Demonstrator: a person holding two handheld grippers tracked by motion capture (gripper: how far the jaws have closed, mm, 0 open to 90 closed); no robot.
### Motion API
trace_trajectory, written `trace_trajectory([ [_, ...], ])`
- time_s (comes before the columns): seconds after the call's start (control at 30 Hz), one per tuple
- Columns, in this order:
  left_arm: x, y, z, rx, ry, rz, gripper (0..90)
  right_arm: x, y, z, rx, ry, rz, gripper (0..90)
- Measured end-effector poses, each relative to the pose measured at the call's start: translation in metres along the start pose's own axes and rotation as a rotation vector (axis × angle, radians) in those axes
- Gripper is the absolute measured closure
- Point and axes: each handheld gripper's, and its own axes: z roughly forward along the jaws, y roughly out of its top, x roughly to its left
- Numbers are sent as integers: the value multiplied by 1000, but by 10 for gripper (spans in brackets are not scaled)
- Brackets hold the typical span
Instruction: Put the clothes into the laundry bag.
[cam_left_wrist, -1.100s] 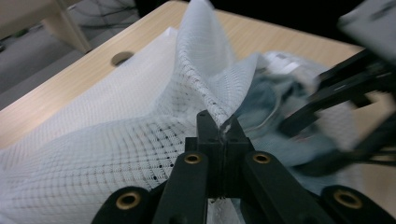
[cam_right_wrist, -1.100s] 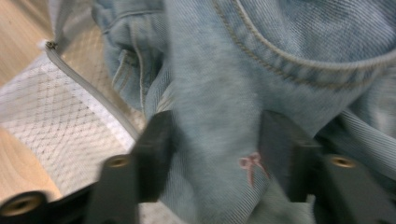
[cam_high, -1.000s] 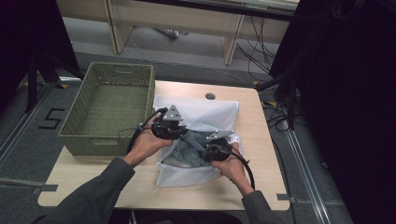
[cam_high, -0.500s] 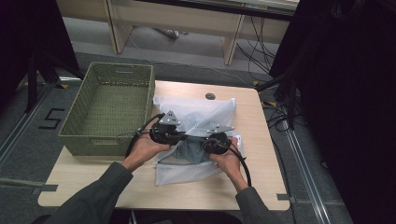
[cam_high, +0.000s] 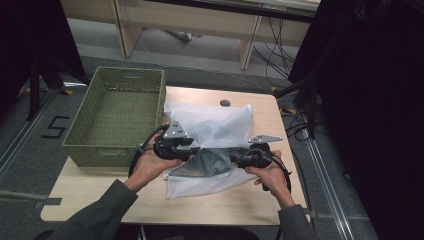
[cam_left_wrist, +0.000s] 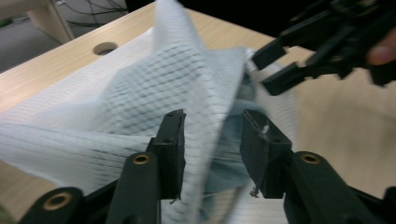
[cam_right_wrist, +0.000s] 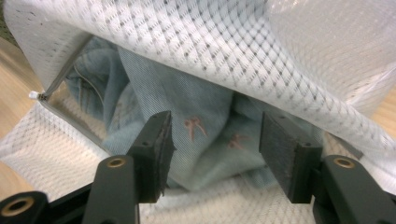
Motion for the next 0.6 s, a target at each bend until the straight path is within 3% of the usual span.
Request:
trace_trajectory([
  [0.07, -18, -7, 5, 9, -33, 3, 547, -2, -1, -2, 9, 2, 8, 445],
  [0.17, -40, -25, 26, 77, -139, -26, 497, -3, -1, -2, 2, 0, 7, 446],
  [0.2, -45, -31, 34, 102, -153, -25, 477, -2, -1, -2, 1, 6, 12, 446],
  [0.23, -48, -36, 42, 124, -154, -3, 467, -2, -2, 0, -8, 15, 5, 446],
  [0.3, -51, -46, 57, 161, -153, -7, 442, 1, -1, 0, 4, 8, 6, 444],
  [0.4, -53, -57, 71, 181, -186, -46, 404, 2, -2, 3, 18, 17, -5, 442],
  [0.47, -52, -64, 79, 228, -149, -8, 390, 2, -3, 5, 22, 25, -9, 441],
  [0.5, -50, -66, 80, 249, -151, -8, 395, 2, -4, 6, 19, 15, -22, 439],
  [0.53, -48, -70, 82, 264, -143, -20, 402, 5, -4, 6, 23, 14, 4, 438],
  [0.57, -48, -72, 83, 254, -135, -40, 425, 4, -4, 8, 16, 16, -25, 438],
  [0.6, -43, -74, 83, 301, -156, 11, 473, 7, -4, 10, 1, 20, -7, 438],
])
